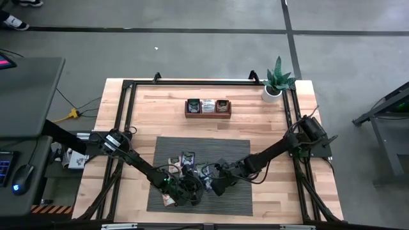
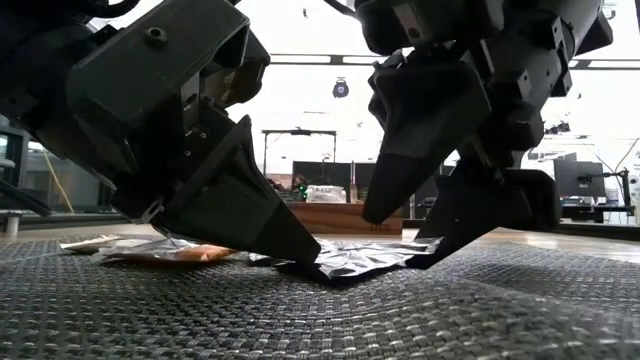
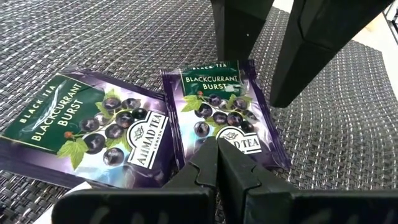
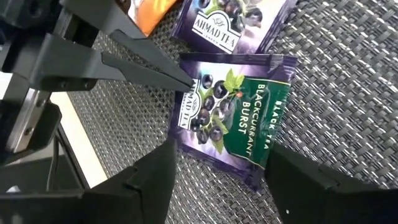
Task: Pick & Place Tea
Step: Put the purple tea bag into the left compartment of the wooden organizer
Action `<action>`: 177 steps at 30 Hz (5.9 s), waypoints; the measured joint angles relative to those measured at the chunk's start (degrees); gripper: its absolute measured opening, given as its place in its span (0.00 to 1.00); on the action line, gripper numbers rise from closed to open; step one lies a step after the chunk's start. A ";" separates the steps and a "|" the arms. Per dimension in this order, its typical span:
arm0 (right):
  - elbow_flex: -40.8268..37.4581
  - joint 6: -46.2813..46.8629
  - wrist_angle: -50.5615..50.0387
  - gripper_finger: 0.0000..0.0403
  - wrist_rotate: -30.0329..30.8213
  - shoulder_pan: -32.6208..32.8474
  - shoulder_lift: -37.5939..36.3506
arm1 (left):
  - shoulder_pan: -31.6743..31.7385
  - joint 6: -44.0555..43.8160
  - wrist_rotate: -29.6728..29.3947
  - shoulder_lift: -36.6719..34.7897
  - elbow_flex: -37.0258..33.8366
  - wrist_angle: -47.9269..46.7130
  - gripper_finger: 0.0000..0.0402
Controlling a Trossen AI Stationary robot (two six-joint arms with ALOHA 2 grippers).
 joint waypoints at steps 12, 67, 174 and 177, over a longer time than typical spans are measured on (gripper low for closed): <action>-0.02 -0.26 -0.24 0.28 -0.20 0.02 0.04 | 0.00 0.01 0.13 0.00 0.00 -0.01 0.00; 25.11 -39.08 -49.75 0.00 5.48 -4.50 -2.25 | -13.77 -20.73 -29.42 -18.66 -23.30 -3.72 0.00; 58.07 -112.02 -52.13 0.00 7.58 -42.34 21.27 | -18.69 -28.73 -34.29 -20.37 -26.84 -4.10 0.00; 58.05 -111.62 -52.12 0.00 7.68 -42.36 21.27 | -18.69 -28.73 -34.21 -20.37 -26.84 -4.10 0.00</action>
